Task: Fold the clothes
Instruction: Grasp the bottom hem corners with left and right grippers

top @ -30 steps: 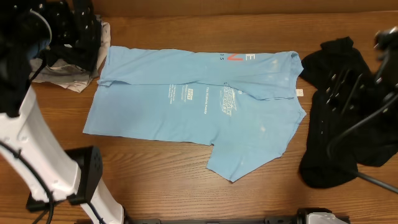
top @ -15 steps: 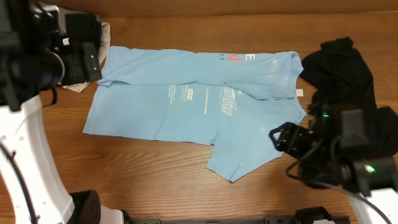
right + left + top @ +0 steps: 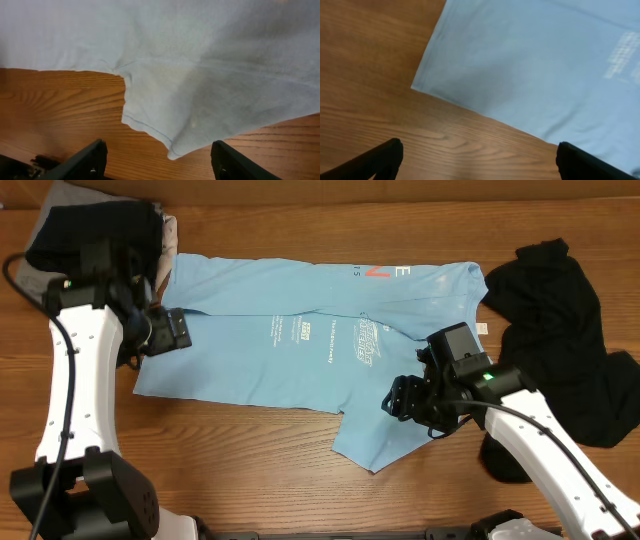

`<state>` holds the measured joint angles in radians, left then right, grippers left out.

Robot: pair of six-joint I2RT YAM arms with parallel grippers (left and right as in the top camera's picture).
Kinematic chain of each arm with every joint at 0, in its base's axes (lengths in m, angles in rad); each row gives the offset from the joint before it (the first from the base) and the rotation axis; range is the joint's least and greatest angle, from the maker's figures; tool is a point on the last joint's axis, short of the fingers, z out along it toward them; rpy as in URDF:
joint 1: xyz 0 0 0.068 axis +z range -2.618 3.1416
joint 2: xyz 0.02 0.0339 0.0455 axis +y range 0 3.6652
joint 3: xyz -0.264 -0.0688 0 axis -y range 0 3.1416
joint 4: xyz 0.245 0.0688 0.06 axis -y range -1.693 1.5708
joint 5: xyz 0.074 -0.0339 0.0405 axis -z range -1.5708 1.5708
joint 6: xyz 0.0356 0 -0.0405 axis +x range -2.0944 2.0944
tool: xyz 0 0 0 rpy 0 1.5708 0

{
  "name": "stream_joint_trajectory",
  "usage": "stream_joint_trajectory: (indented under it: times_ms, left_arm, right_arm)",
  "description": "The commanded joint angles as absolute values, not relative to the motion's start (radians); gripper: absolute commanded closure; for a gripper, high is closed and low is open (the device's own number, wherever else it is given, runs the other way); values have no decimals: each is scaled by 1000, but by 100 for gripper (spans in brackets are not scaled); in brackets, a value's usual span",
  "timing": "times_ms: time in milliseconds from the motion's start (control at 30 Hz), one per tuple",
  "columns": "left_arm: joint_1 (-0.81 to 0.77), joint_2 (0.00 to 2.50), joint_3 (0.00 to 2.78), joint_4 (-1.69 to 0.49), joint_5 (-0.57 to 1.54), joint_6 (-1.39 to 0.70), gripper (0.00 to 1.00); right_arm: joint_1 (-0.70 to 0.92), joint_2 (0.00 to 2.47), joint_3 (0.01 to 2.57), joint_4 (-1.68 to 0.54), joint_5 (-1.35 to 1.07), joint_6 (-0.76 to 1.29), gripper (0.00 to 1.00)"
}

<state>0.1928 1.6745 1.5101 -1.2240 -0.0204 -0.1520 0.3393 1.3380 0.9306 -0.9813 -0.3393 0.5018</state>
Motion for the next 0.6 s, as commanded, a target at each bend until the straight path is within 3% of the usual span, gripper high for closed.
stream_joint_trajectory:
  times_ms: [0, 267, 567]
  left_arm:
    - [273, 1668, 1364, -1128, -28, -215, 0]
    - [334, 1669, 1099, -842, -19, -272, 19]
    - [343, 1675, 978, -655, -182, -393, 32]
  right_arm:
    - [343, 1370, 925, -963, -342, 510, 30]
    - [343, 1377, 922, -947, -336, 510, 31]
    - [343, 1377, 922, -946, -315, 509, 31]
